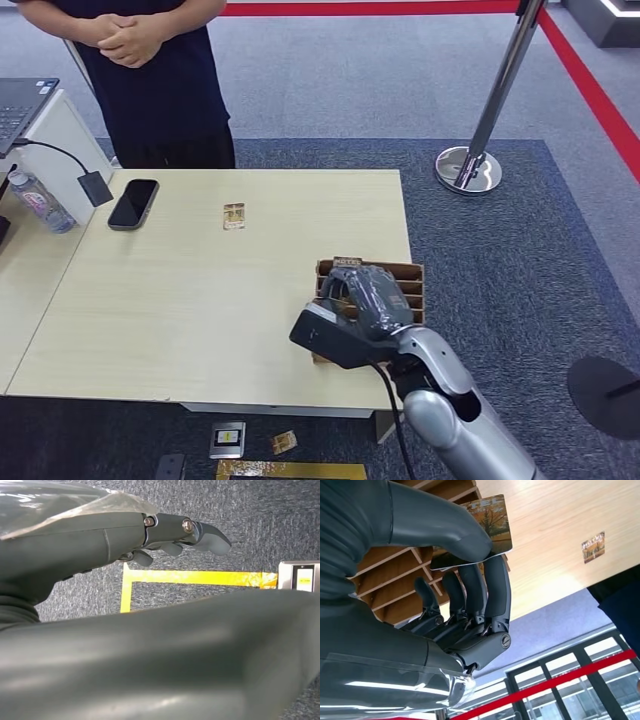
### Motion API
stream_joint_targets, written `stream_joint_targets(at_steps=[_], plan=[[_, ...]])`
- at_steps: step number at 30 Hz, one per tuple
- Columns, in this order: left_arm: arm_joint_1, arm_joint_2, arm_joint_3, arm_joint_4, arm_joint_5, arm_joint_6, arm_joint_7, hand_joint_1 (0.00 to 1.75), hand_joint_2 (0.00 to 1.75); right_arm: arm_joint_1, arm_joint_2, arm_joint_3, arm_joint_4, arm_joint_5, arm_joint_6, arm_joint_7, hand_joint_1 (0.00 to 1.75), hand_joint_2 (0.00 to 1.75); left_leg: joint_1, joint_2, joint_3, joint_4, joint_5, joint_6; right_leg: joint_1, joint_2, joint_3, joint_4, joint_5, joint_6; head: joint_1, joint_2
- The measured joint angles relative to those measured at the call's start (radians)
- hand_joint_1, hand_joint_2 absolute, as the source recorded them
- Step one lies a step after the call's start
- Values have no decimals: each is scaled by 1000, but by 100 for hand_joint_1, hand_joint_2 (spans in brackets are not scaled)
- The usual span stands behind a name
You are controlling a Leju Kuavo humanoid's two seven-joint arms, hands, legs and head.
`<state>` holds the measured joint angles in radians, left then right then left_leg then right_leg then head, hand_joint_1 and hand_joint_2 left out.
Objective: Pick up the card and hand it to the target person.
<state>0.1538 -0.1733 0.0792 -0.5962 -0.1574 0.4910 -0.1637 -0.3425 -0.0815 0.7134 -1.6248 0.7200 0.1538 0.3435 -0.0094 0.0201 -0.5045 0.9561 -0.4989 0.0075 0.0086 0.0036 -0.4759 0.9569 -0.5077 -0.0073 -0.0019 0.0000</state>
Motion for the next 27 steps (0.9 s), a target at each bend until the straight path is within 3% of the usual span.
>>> stream_joint_targets(at_steps=[16, 17, 19, 21, 23, 27], plan=[[1, 1, 5, 0, -8, -18, 2, 0, 0, -39, 61, 77, 106, -35, 32, 0, 129, 175, 0, 0, -1, 0, 0, 0, 0, 0, -1, 0, 0, 0, 0, 0], [1, 1, 6, 0, -7, -18, 2, 0, 0, -41, 65, 82, 113, -35, 32, -1, 120, 175, 0, 0, -1, 0, 0, 0, 0, 0, -1, 0, 0, 0, 0, 0], [1, 1, 6, 1, -5, -18, 0, 0, 0, -48, 72, 95, 128, -36, 34, -3, 80, 175, 0, 0, -1, 0, 0, 0, 0, 0, -1, 0, 0, 0, 0, 0], [0, 1, 6, 2, -1, -19, -5, 0, 0, -58, 81, 110, 147, -39, 35, -8, 28, 175, 0, 0, -1, 0, 0, 0, 0, 0, -1, 0, 0, 0, 0, 0], [-1, 2, 6, 5, 2, -20, -10, 0, 0, -68, 89, 125, 168, -43, 35, -15, 3, 175, 0, 0, -1, 0, 0, 0, 0, 0, -1, 0, 0, 0, 0, 0], [-9, 3, 6, 19, 11, -28, -22, 0, 0, -88, 103, 153, 214, -54, 25, -31, 0, 175, 0, 0, -1, 0, 0, 0, 0, 0, -1, 0, 0, 0, 0, 0]])
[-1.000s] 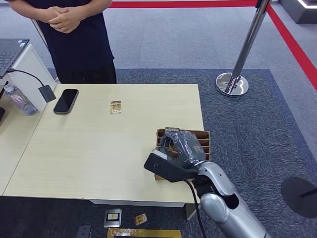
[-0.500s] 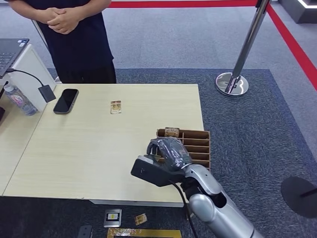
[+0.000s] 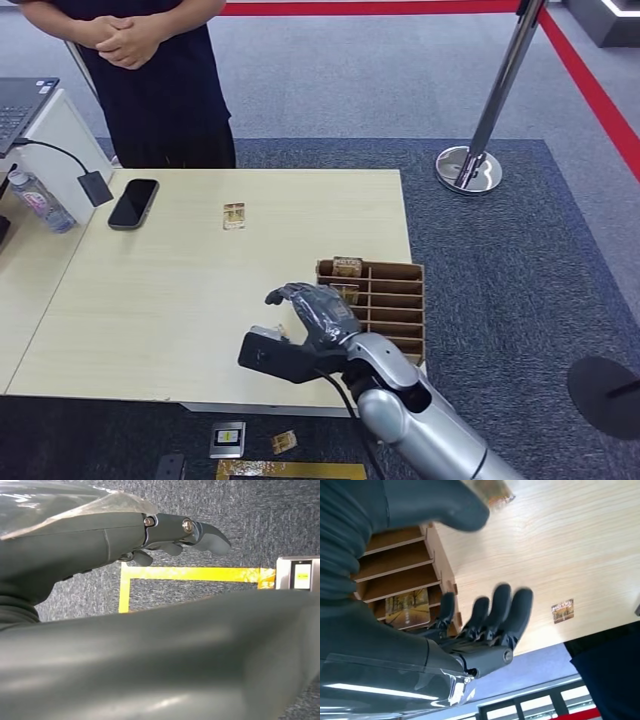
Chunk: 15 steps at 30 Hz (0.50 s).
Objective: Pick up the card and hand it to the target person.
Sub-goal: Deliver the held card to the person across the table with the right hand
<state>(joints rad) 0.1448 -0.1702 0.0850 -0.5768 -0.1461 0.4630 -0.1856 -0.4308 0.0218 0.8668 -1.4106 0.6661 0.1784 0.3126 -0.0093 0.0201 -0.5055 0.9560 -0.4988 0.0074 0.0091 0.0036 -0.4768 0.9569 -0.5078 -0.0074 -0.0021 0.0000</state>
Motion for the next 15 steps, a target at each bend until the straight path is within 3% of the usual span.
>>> stream_joint_targets(at_steps=[15], plan=[[-36, 21, -14, 68, 19, -20, -34, 0, 0, -14, 18, 39, 117, -17, -108, -23, 0, 175, 0, 0, 0, 0, 0, 0, 0, 0, 0, 0, 0, 0, 0, 0]])
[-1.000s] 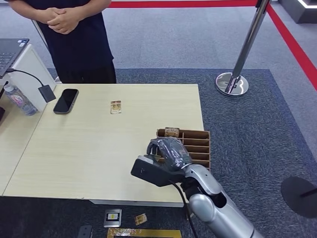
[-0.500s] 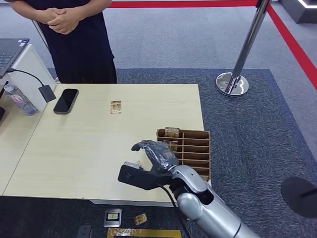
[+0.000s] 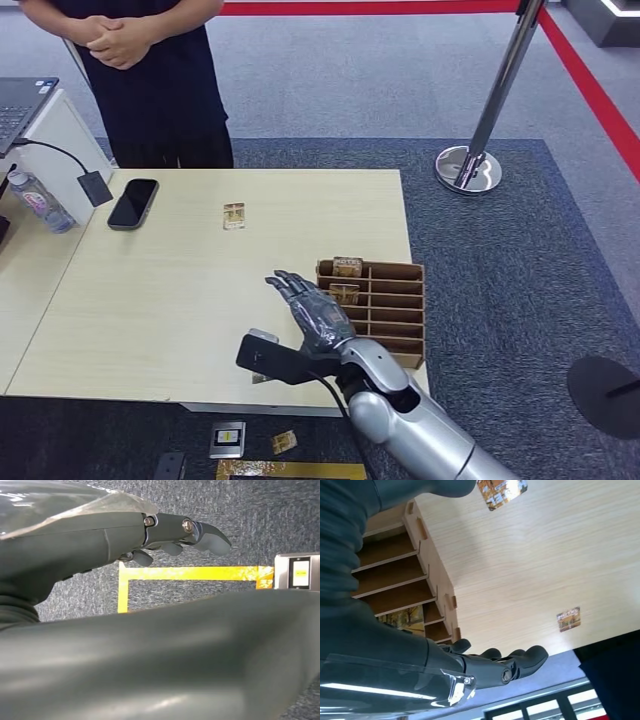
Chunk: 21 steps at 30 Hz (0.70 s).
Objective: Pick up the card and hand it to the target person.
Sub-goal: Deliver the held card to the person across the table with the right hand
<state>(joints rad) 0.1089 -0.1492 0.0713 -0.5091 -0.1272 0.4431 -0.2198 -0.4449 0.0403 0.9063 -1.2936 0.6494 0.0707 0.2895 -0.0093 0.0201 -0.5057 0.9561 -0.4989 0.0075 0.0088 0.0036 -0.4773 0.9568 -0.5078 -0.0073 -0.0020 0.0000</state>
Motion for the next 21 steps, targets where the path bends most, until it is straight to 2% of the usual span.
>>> stream_joint_targets(at_steps=[10, 21], plan=[[-41, 1, -16, 98, 50, 15, -70, 0, 0, 16, -46, -30, -43, 12, -57, -25, 0, 175, 0, 0, 0, 0, 0, 0, 0, 0, 0, 0, 0, 0, 0, 0], [-57, 2, -18, 141, 57, 15, -79, 0, 0, 28, -81, -50, -90, 12, -58, -32, 0, 175, 0, 0, 0, 0, 0, 0, 0, 0, 0, 0, 0, 0, 0, 0]])
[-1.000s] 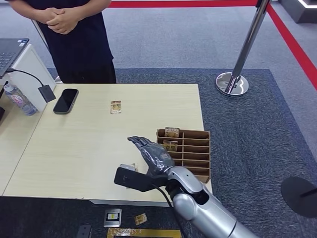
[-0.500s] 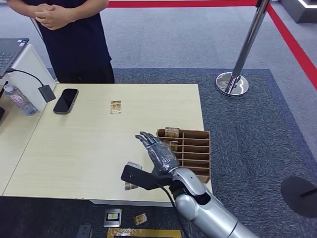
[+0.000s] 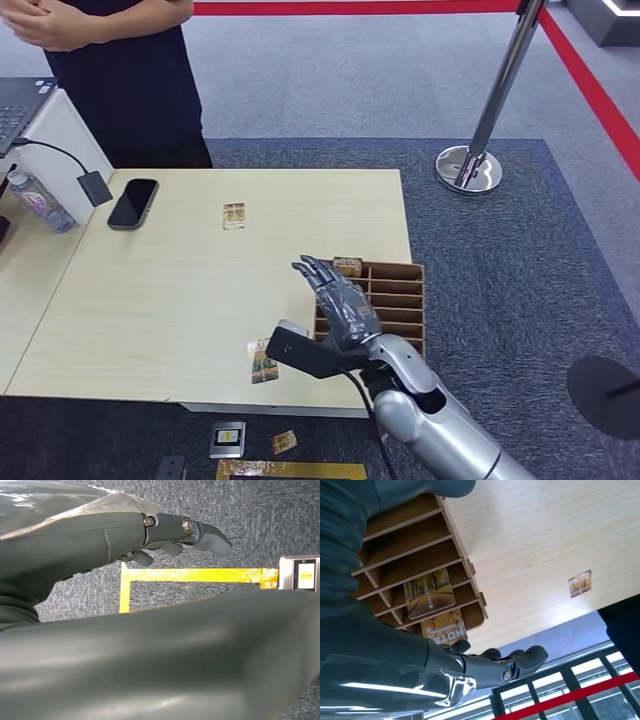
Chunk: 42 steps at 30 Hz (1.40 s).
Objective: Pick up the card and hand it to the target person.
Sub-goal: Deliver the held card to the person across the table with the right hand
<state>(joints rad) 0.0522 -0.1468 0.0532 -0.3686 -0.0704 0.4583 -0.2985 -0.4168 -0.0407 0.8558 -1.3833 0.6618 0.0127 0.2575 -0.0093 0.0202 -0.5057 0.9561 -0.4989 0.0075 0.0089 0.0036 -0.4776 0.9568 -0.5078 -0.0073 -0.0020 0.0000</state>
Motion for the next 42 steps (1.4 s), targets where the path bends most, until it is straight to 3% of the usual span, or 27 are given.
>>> stream_joint_targets(at_steps=[4, 8, 14, 19, 23, 26, 31, 35, 39, 42], plan=[[-2, 0, 0, 9, 23, 9, -10, 0, 0, 15, -14, -26, -31, 13, -24, -3, 0, 175, 0, 0, 0, 0, 0, 0, 0, 0, 0, 0, 0, 0, 0, 0], [4, 0, 1, 15, 55, 21, -14, 0, 0, 67, -63, -129, -125, 57, -74, 5, 0, 0, 0, 0, 0, 0, 0, 1, -1, 0, 0, 0, 0, 0, 0, 0], [75, -21, 8, -89, 51, 31, 67, 0, 0, 252, -144, -413, -323, 228, -184, 54, 0, 0, 0, -1, 0, 2, -4, 4, -1, 0, 0, -2, -2, 3, 0, 0], [168, -41, 22, -276, -24, -2, 174, 0, 0, 488, -119, -783, -486, 311, -334, 18, 0, 0, -1, -9, -1, 2, -6, 5, -2, -7, 3, -3, -6, 7, 0, 0], [210, -59, 52, -371, -102, -47, 193, 0, 0, 600, -34, -1081, -582, 291, -365, -75, 0, 0, -1, -9, -1, 2, -8, 5, -2, -7, 2, -3, -7, 6, 0, 0], [217, -72, 91, -398, -150, -72, 184, 0, 0, 631, 50, -1289, -634, 255, -347, -151, 0, 0, -1, -9, -1, 2, -8, 5, -2, -7, 3, -3, -7, 6, 0, 0], [213, -102, 174, -405, -216, -96, 162, 0, 0, 612, 190, -1593, -645, 208, -314, -255, 0, 0, -1, -9, 0, 2, -8, 5, -2, -7, 4, -3, -7, 5, 0, 0], [205, -128, 247, -405, -268, -119, 154, 0, 0, 562, 279, -1803, -550, 242, -282, -280, 0, 0, -1, -9, 1, 2, -8, 5, -2, -7, 5, -3, -7, 5, 0, 0], [189, -141, 309, -399, -301, -139, 136, 0, 0, 513, 321, -1961, -355, 324, -241, -268, 0, 175, -1, -9, 1, 2, -8, 5, -2, -7, 5, -3, -7, 6, 0, 0], [171, -143, 345, -379, -315, -148, 112, 0, 0, 489, 340, -2039, -202, 386, -203, -219, 0, 175, -1, -8, 1, 2, -8, 5, -2, -7, 5, -3, -7, 5, 0, 0]])
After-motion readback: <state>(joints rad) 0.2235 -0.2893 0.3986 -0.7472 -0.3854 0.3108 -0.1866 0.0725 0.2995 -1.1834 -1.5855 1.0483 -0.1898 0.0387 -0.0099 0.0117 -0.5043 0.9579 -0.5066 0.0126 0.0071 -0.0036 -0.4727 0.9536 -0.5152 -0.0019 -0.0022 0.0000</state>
